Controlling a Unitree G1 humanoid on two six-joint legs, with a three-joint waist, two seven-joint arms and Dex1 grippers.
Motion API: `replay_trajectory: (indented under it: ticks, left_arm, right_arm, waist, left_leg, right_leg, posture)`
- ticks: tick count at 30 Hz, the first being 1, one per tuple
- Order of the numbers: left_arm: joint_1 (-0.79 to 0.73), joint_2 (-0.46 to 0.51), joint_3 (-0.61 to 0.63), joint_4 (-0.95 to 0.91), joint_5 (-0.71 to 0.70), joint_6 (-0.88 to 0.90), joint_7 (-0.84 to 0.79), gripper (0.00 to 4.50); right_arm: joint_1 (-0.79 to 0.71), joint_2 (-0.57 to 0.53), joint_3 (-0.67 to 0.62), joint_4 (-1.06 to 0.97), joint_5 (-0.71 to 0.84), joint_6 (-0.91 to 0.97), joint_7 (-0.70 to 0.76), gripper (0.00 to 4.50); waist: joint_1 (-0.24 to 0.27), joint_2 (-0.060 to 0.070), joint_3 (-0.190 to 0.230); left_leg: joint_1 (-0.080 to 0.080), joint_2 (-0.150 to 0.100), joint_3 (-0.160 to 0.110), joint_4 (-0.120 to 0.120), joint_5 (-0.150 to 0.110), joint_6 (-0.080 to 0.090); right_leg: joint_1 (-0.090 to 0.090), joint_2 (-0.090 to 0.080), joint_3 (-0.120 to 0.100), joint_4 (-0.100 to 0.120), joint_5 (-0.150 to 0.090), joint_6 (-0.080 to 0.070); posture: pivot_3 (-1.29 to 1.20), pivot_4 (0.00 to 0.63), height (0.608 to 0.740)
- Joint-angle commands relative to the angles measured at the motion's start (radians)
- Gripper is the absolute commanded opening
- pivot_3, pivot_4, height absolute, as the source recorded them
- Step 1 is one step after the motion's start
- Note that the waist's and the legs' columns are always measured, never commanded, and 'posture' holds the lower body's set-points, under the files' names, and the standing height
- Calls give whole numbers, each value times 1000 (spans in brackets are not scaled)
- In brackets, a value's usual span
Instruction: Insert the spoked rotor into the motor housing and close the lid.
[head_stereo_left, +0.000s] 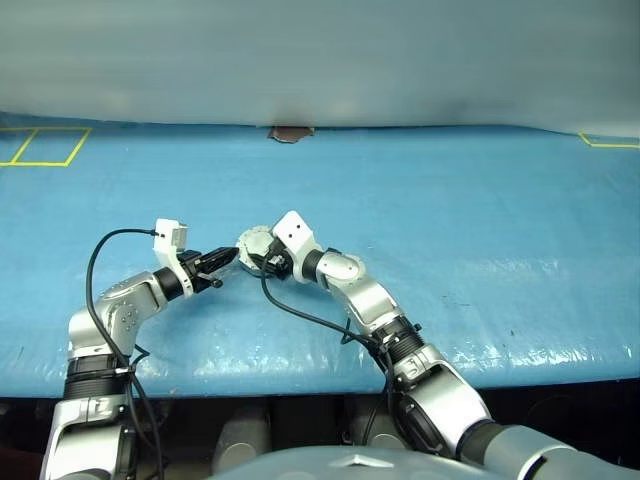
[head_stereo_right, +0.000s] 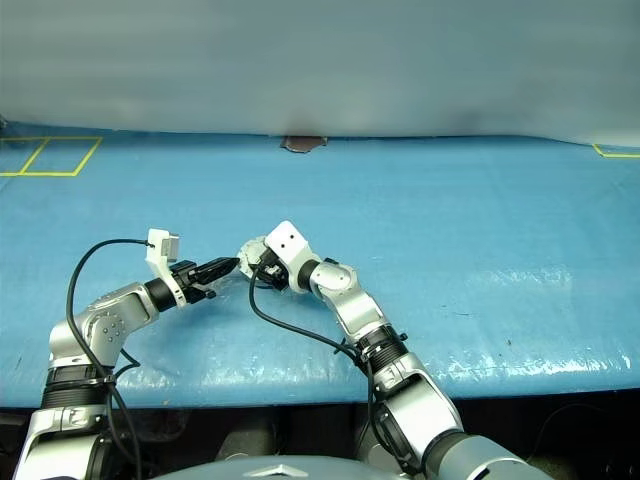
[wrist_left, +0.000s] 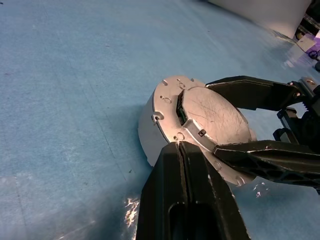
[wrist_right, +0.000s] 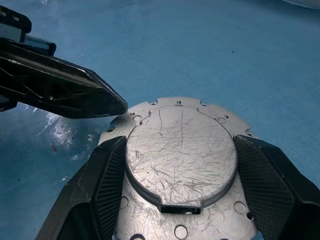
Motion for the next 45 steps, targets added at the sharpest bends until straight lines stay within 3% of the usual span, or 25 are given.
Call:
replay_trajectory:
  ticks: [1, 18, 24, 28, 34, 40, 45]
  left_arm:
    - [-34, 1, 12, 16, -23, 7, -22, 19]
    - [-14, 9, -36, 80, 48, -17, -6, 19]
    - [-11, -9, -47, 73, 56, -23, 10, 19]
    - [-12, -17, -46, 75, 56, -27, 13, 0]
    - [-13, -39, -45, 69, 41, -22, 12, 0]
    - [-12, -61, -37, 61, 33, -27, 14, 0]
    - [-14, -73, -39, 62, 34, -37, 8, 0]
  right_arm:
    - [29, -15, 13, 65, -35, 45, -17, 3041]
    - [41, -20, 6, 51, -33, 46, -32, 3041]
    - [53, -28, 1, 15, 7, 40, 40, 3041]
    - [63, -38, -7, -16, 10, 58, 44, 4372]
    - [116, -65, -35, -209, 56, 91, 71, 4440]
    - [205, -43, -141, -508, 231, 250, 58, 4440]
    - [245, 30, -351, -546, 417, 477, -72, 4440]
  waist:
    - [-2, 0, 0]
    - [-2, 0, 0]
    - [3, 0, 0]
    - [5, 0, 0]
    - [13, 0, 0]
    - [22, 1, 4]
    - [32, 1, 4]
  left_leg:
    - [0, 0, 0, 0, 0, 0]
    - [0, 0, 0, 0, 0, 0]
    - [0, 0, 0, 0, 0, 0]
    - [0, -3, 0, -1, 0, -1]
    - [-1, -4, 0, 0, 0, -1]
    - [-6, -5, -1, -1, 0, -1]
    - [-7, -5, -3, 0, 0, -1]
  right_leg:
    - [0, 0, 0, 0, 0, 0]
    - [0, 0, 0, 0, 0, 0]
    - [0, -1, 0, -1, 0, 0]
    - [1, -3, 0, -2, -1, 2]
    - [1, -4, 0, -2, -1, 2]
    - [-2, -5, -1, -2, -2, 3]
    - [-2, -5, -2, -3, -2, 3]
  posture:
    - [0, 150, 740]
    - [0, 150, 740]
    - [0, 150, 740]
    - [0, 150, 740]
    - [0, 150, 740]
    - [0, 150, 740]
    - [0, 150, 740]
